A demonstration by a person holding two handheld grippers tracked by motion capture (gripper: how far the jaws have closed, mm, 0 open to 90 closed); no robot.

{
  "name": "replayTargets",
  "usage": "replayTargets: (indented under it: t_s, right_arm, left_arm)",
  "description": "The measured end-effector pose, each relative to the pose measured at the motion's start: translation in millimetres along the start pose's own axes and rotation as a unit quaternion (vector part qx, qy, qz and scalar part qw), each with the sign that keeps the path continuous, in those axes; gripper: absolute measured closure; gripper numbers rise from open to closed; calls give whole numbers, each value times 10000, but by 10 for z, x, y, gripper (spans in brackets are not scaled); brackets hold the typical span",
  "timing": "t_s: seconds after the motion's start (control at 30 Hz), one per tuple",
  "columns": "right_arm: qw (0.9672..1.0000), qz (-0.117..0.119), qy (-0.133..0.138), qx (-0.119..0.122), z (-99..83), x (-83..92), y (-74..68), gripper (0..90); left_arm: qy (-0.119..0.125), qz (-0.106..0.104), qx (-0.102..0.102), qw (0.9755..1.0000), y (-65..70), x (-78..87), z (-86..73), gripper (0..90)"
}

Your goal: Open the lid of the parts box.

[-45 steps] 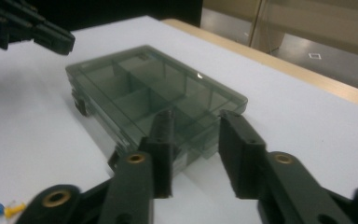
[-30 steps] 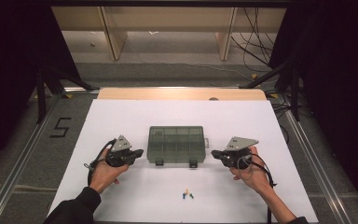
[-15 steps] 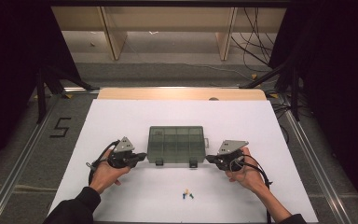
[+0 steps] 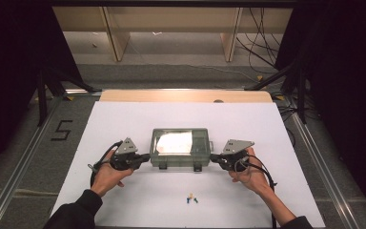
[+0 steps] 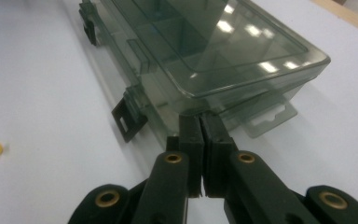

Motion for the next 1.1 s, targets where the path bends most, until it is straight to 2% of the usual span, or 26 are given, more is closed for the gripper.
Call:
replayTargets:
  t_s: [0.07, 0.13, 0.23, 0.4, 0.43, 0.6, 0.63, 0.67, 0.7, 0.77, 0.8, 0.87, 0.93, 1.03, 1.1]
  right_arm:
    - [9999, -51, 87, -14, 39, -2, 26, 890]
    - [9999, -94, 133, -17, 64, 0, 47, 890]
    - [9996, -152, 253, -33, 103, -9, 79, 890]
    - [9986, -290, 442, 11, 194, -15, 144, 889]
    - [9985, -311, 457, 16, 204, -18, 154, 889]
    - [9974, -406, 589, 9, 267, -16, 197, 888]
    - [9971, -441, 623, 12, 280, -16, 208, 888]
    - [9968, -460, 648, 15, 290, -16, 217, 887]
    - [9966, -471, 671, 0, 299, -13, 226, 887]
    - [9961, -504, 721, -36, 315, -8, 248, 887]
    - [9959, -504, 750, -47, 320, -8, 257, 887]
    - [9957, -529, 757, -76, 320, -6, 273, 886]
    - [9959, -557, 717, -32, 324, 0, 289, 885]
    - [9947, -613, 827, -38, 393, 3, 330, 885]
    - [9949, -662, 754, -12, 396, -2, 359, 885]
  left_arm:
    - [-21, -25, -68, 10000, 0, 10, 23, 899]
    - [121, 18, -28, 9999, 12, 0, 74, 899]
    - [192, 22, -118, 9997, 9, -1, 138, 899]
    - [337, 61, -120, 9993, -12, -23, 205, 899]
    - [412, 135, -107, 9990, -41, -33, 241, 899]
    - [541, 215, -116, 9982, -84, -32, 326, 899]
    - [562, 240, -171, 9980, -95, -26, 349, 899]
    - [602, 271, -106, 9978, -97, -24, 368, 899]
    - [617, 247, -182, 9976, -108, -22, 391, 899]
    - [646, 271, -120, 9975, -121, -27, 418, 899]
    - [651, 331, -161, 9972, -144, -28, 429, 898]
    - [667, 315, -102, 9972, -165, -46, 440, 899]
    - [673, 365, -155, 9969, -188, -45, 459, 899]
    - [733, 380, -142, 9965, -193, -40, 498, 899]
    - [746, 400, -160, 9963, -201, -33, 518, 899]
Point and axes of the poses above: each handheld gripper's, and its own axes: x roughly backward along the jaws, z roughly out of its top, y roughly to its right, the point moved 10 cm from there along -x, roughly forward along the jaws, and after that the axes turned 7 degrees about x, right-handed, at the moved point
